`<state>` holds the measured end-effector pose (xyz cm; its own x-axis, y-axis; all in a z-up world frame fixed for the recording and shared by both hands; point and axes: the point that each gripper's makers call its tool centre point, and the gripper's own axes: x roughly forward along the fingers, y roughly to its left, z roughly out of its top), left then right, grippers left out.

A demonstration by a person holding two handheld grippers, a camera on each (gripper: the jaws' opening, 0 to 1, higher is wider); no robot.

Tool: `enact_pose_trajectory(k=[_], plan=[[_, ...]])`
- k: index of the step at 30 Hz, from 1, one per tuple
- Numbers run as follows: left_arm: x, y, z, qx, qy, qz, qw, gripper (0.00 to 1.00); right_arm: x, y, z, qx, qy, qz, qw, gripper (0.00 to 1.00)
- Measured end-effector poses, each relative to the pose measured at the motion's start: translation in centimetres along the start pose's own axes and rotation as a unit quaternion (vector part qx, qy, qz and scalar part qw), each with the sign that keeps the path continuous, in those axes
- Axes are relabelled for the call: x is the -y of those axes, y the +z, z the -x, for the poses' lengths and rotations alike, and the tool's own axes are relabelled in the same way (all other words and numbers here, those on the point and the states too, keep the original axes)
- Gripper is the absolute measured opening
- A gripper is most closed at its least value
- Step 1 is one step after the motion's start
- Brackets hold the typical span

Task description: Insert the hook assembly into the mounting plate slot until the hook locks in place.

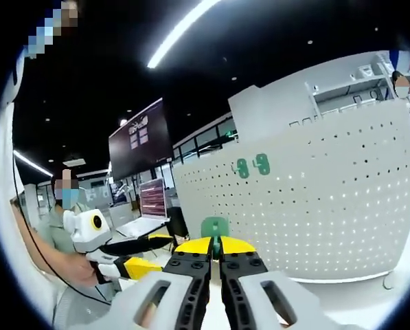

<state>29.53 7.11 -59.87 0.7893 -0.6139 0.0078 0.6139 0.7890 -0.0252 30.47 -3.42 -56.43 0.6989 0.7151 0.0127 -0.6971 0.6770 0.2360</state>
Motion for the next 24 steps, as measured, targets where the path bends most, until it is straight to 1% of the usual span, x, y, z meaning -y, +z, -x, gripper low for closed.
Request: enact_pose_trajectory(k=[4, 10, 13, 19, 21, 22, 23, 24], plan=[[-0.3, -0.3, 0.0, -0.003, 0.003, 0.017, 0.9998, 0.62, 0.0, 0.1, -0.2, 0.000, 0.003, 0.003, 1.0000, 0.01], [-0.3, -0.5, 0.0, -0.004, 0.003, 0.011, 0.9999, 0.62, 0.1, 0.3, -0.2, 0.003, -0.002, 0.005, 1.0000, 0.01], [-0.4, -0.7, 0.0, -0.003, 0.003, 0.018, 0.9998, 0.62, 0.2, 0.4, -0.3, 0.001, -0.004, 0.011, 0.9999, 0.01], [-0.2, -0.9, 0.0, -0.006, -0.002, 0.009, 0.9999, 0.62, 0.7, 1.4, -0.8, 0.008, -0.014, 0.024, 0.9996, 0.01], [-0.2, -1.1, 0.0, -0.007, -0.003, 0.011, 0.9999, 0.63, 0.9, 1.6, -1.0, 0.009, -0.020, 0.022, 0.9995, 0.01], [-0.4, -1.1, 0.0, -0.008, -0.001, 0.014, 0.9999, 0.63, 1.0, 1.8, -1.2, 0.008, -0.024, 0.028, 0.9993, 0.01], [-0.5, -1.1, 0.0, -0.007, 0.003, 0.025, 0.9996, 0.63, 1.1, 1.9, -1.3, 0.009, -0.028, 0.030, 0.9991, 0.01], [-0.8, -0.9, 0.0, 0.000, 0.007, 0.043, 0.9990, 0.63, 1.1, 2.1, -1.4, 0.011, -0.030, 0.031, 0.9990, 0.01]])
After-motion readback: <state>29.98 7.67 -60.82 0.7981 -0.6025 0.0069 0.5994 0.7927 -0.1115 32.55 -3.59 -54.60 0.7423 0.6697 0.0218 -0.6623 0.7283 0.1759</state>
